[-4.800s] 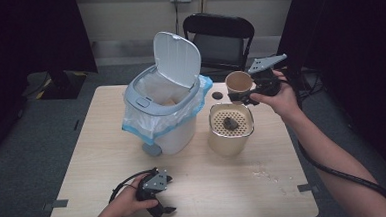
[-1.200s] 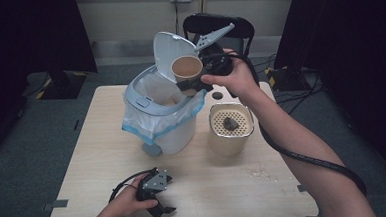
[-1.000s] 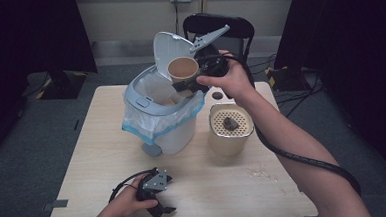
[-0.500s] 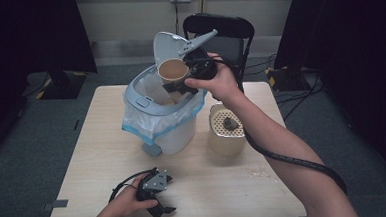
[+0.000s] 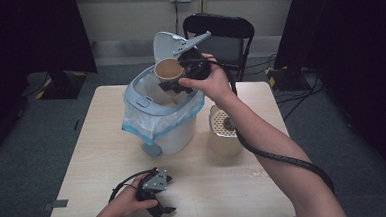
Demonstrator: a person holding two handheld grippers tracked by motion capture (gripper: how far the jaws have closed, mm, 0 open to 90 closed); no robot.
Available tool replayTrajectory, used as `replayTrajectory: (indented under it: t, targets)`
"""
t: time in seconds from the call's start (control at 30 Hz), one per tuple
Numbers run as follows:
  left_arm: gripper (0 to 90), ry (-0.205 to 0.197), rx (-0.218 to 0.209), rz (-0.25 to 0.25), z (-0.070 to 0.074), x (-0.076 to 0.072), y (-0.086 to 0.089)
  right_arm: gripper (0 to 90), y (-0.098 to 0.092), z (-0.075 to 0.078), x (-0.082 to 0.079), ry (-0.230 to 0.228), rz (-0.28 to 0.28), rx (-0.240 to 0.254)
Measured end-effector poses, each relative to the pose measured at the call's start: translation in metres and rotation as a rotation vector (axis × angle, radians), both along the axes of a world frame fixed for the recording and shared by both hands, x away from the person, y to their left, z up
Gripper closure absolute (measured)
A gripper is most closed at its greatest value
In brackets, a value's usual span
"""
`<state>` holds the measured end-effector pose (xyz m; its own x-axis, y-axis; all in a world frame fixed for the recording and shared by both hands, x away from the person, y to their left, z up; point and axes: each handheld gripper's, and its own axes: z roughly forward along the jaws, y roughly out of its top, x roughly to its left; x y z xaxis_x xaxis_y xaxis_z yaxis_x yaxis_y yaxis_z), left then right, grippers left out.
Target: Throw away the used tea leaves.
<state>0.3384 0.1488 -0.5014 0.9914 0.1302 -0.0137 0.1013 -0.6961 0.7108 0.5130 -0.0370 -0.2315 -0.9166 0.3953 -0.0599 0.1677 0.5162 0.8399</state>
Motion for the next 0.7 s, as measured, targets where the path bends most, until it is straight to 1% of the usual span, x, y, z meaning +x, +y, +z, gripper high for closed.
replayTrajectory:
  t: [0.07, 0.1, 0.13, 0.4, 0.47, 0.7]
  targets:
    - [0.0, 0.002, 0.013, 0.002, 0.0, 0.0, 0.001, 27.2, 0.002, -0.002, 0.001, 0.003, -0.004, -0.001]
    - [0.0, 0.0, -0.006, -0.002, 0.0, 0.0, 0.0, 27.2, 0.003, -0.002, 0.002, -0.002, -0.004, -0.005]
    - [0.0, 0.004, -0.015, -0.004, -0.001, 0.0, 0.0, 27.2, 0.004, -0.003, 0.002, 0.001, -0.006, -0.006]
    - [0.0, 0.003, -0.015, -0.006, -0.001, 0.0, 0.0, 27.2, 0.011, -0.006, 0.006, -0.018, -0.017, -0.019]
    - [0.0, 0.003, -0.015, -0.006, -0.001, 0.0, 0.0, 27.2, 0.012, -0.007, 0.008, -0.008, -0.023, -0.018]
    - [0.0, 0.004, -0.016, -0.006, -0.001, 0.0, 0.0, 27.0, 0.016, -0.012, 0.013, 0.0, -0.03, -0.017]
